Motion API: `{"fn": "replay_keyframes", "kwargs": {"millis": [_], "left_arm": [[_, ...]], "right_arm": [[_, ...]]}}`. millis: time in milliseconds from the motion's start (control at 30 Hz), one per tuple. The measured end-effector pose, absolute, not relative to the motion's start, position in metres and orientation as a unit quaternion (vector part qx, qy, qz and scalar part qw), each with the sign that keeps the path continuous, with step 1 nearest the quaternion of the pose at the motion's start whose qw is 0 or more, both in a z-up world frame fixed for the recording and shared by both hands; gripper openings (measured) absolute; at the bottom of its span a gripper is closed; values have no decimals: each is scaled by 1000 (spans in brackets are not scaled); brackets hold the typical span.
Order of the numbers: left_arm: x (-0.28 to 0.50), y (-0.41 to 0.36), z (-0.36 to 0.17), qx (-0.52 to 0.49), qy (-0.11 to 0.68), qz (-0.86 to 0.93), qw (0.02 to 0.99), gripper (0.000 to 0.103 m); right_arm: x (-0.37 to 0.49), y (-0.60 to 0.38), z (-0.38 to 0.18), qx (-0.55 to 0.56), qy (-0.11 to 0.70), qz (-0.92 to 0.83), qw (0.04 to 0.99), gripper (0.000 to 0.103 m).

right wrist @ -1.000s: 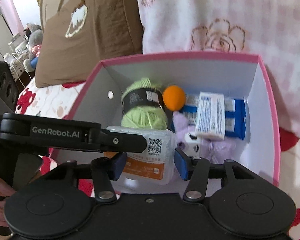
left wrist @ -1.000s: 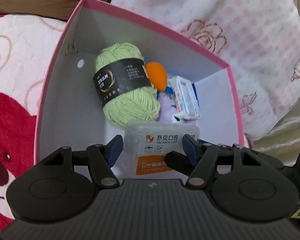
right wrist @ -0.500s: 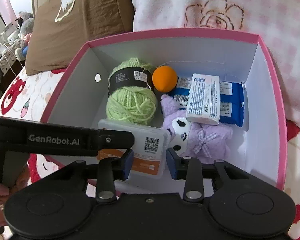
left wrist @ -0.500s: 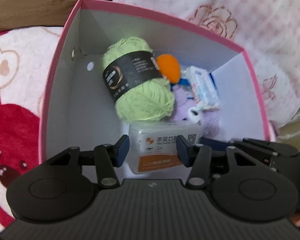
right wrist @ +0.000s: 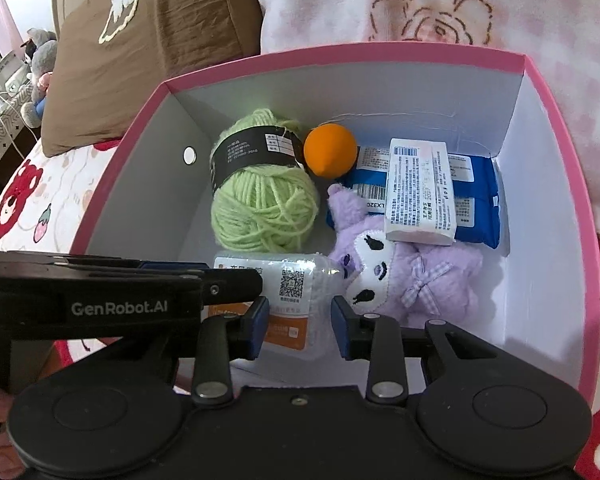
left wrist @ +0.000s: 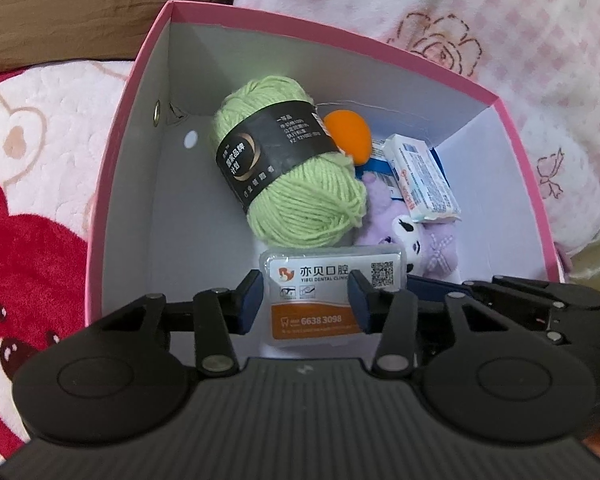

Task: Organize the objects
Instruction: 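Lower the clear plastic box into the pink box and open the left gripper, then withdraw the left tool up and away from the pink box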

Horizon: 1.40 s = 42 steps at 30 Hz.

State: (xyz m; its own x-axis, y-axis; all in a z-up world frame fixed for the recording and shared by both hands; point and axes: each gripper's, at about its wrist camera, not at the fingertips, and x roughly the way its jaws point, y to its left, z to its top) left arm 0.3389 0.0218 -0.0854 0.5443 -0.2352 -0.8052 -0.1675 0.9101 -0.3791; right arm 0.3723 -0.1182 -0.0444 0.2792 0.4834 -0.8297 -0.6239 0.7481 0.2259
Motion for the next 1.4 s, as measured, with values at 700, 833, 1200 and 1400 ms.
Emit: {"fn": "replay_keyframes", "kwargs": {"millis": [700,833,1200,1400], "left_arm": [[277,19,8,-141,475,-37,868,59],[260,19,28,-132,464,-36,875,63],[215,15,53,-138,453,-37,880,66],[200,11,56,-135,458,-38,878,67]], "right_arm": [[295,-146,51,-127,388,344,845,40],[282,-152,63,-125,387,339,848,41],[244,-170,77,-101,387,324,857,46],[228,-176,83,-102,388,318,859,49]]}}
